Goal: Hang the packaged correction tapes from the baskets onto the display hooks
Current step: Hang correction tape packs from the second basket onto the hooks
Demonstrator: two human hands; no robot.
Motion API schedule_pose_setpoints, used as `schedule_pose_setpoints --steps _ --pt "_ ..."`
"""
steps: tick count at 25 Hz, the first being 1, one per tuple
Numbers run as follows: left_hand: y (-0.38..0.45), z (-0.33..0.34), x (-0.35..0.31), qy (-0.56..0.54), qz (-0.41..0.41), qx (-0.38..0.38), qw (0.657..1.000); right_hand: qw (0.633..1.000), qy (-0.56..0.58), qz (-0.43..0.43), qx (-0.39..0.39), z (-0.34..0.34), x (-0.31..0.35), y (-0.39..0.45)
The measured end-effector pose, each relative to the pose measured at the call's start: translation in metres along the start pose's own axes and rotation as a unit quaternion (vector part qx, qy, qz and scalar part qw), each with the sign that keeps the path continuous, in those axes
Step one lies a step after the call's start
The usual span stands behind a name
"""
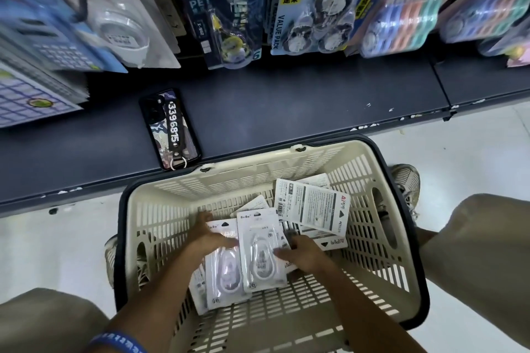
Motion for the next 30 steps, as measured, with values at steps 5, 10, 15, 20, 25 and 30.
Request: schedule_pose_setpoints --steps 5,10,15,20,25,30 --pt "-0.003 0.034 0.015 -0.158 -0.079 0.167 0.97 0.987 0.158 0.03 0.018 -0.001 0.009 -0.003" --pt "-0.014 0.041 -0.003 0.035 0.024 0.225 0.973 0.989 0.121 0.005 0.081 0.004 0.026 -0.012" --pt "-0.025 0.043 -0.026 -0.015 0.044 0.229 0.972 0.983 0.177 -0.029 0.029 -0.003 0.043 -0.017" --pt "-0.047 0.043 -0.041 -0.049 0.057 0.24 0.968 0.983 0.159 -0.01 -0.087 -0.013 0.055 -0.024" --pt "-0.062 0.023 -0.055 -0.013 0.066 0.204 0.977 0.974 -0.003 -0.098 -0.204 -0.066 0.084 -0.059" --pt "-0.091 -0.008 -0.078 -0.092 0.104 0.175 0.975 0.988 -0.039 -0.093 -0.113 -0.113 0.138 -0.118"
Point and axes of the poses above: each hand's wrist, its own y-axis towards the middle knuckle, its own z-axis out of the palm, x = y × z, the point moved 8 cm from there along y, towards the middle knuckle, and after that the axes turned 1 degree about -x, right-handed, at the moved point
